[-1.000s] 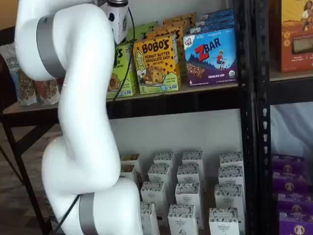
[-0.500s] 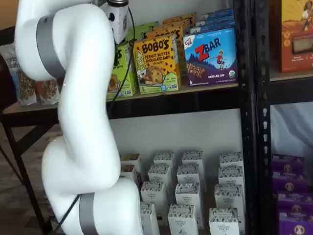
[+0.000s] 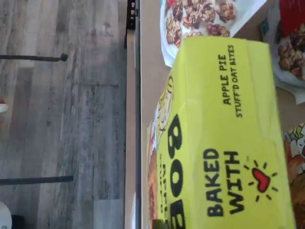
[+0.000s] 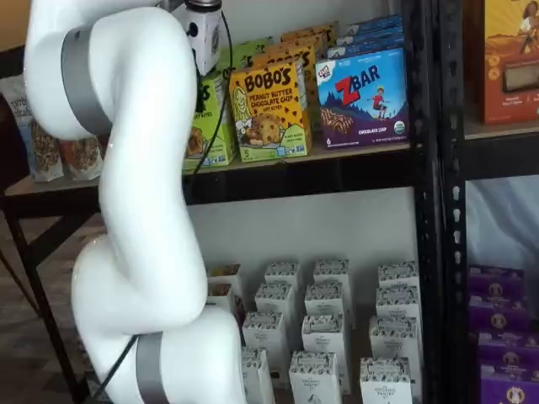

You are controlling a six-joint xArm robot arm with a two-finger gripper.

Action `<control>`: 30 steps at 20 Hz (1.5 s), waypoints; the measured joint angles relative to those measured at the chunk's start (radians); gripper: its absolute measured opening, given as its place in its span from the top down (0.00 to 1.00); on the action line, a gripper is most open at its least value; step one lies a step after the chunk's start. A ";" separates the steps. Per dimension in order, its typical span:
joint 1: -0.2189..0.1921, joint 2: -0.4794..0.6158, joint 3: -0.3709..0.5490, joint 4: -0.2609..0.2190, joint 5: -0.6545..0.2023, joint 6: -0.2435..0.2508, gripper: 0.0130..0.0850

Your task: Pick the green box on the top shelf, the fourth from the left

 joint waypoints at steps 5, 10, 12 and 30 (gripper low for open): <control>-0.003 0.003 -0.006 0.002 0.008 -0.002 0.67; -0.004 0.008 -0.014 -0.004 0.019 -0.002 0.72; -0.002 0.008 -0.014 -0.011 0.018 -0.001 0.72; -0.014 0.010 -0.017 0.012 0.024 -0.010 0.83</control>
